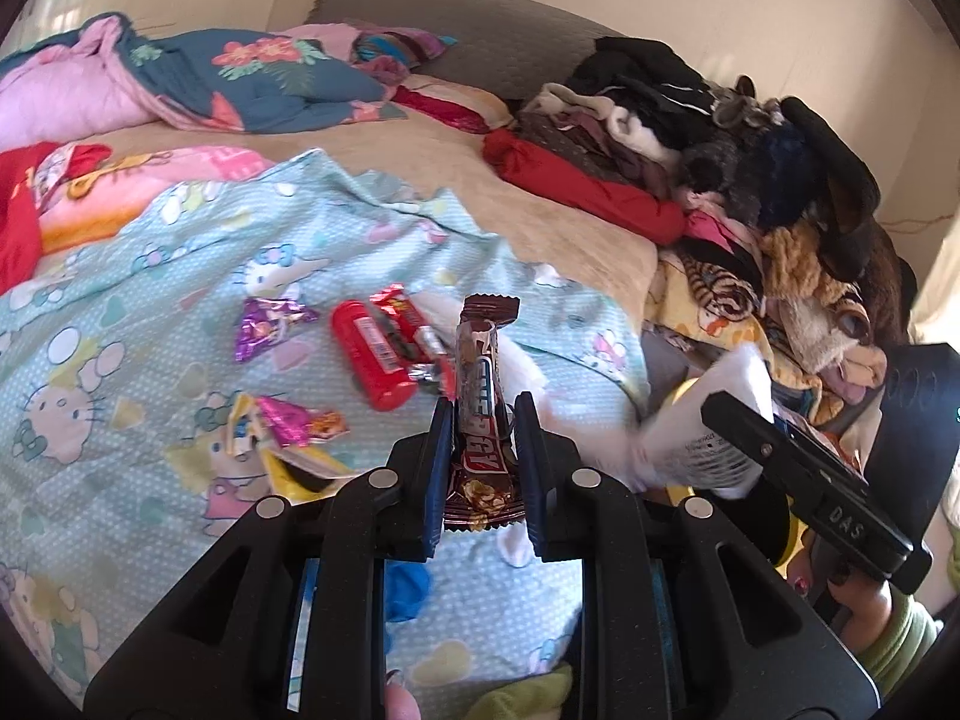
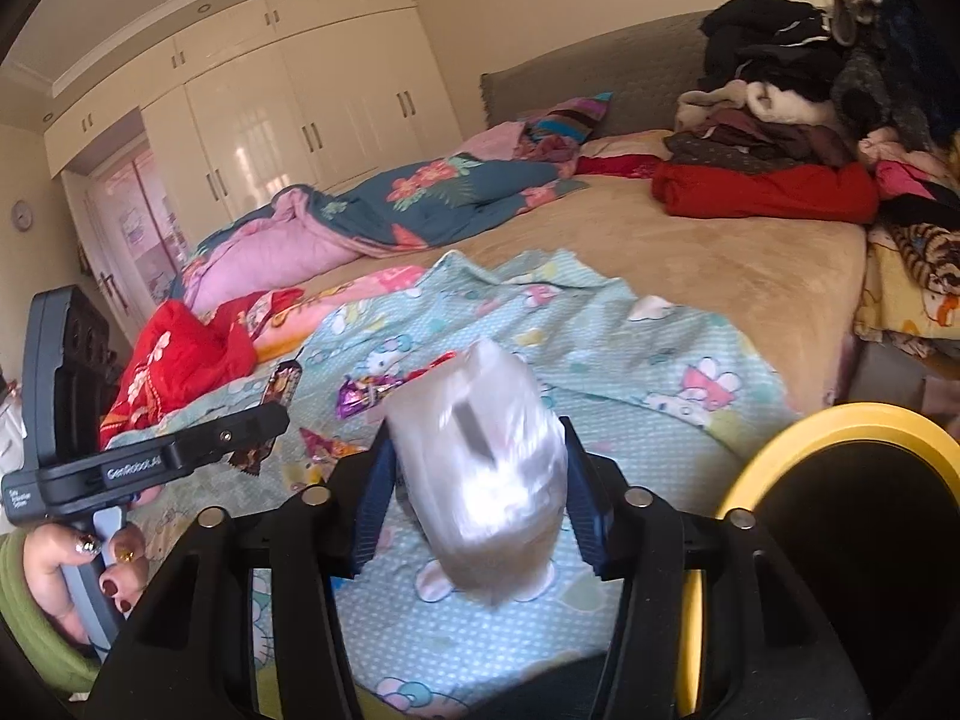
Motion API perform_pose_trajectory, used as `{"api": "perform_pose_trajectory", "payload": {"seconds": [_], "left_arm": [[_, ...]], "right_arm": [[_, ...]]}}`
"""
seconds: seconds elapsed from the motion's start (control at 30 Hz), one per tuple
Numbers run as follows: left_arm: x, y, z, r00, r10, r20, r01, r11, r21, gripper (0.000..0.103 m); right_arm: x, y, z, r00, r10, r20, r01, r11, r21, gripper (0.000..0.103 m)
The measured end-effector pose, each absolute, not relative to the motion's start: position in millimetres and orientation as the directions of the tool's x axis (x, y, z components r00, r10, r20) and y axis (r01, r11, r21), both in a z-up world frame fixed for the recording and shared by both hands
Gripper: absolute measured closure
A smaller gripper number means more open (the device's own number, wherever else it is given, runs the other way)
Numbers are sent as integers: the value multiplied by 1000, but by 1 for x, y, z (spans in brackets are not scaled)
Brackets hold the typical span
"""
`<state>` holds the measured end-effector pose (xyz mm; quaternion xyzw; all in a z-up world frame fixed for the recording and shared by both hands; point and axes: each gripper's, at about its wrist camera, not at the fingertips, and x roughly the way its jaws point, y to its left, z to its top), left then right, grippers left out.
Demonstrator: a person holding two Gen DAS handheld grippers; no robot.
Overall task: Collect trash
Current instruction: 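Carry both held items over the yellow-rimmed bin and open both tools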
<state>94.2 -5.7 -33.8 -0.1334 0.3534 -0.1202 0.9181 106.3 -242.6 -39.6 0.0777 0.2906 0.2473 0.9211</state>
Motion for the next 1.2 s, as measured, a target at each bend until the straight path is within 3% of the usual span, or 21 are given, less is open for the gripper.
{"api": "perform_pose_trajectory", "payload": {"seconds": [0.2,0.73,1.2], "left_arm": [[96,-30,-37,700,-337,-630,168,934,-314,88],[94,-96,-32,651,-427,-628,309,904,-295,88],[90,-152,-30,604,-492,-627,423,865,-271,88]], "right_arm": [[106,-266,-41,736,465,-492,-365,885,290,71],[99,-344,-15,827,379,-416,-238,906,350,71],[97,-422,-24,865,211,-455,-33,929,369,71]]}}
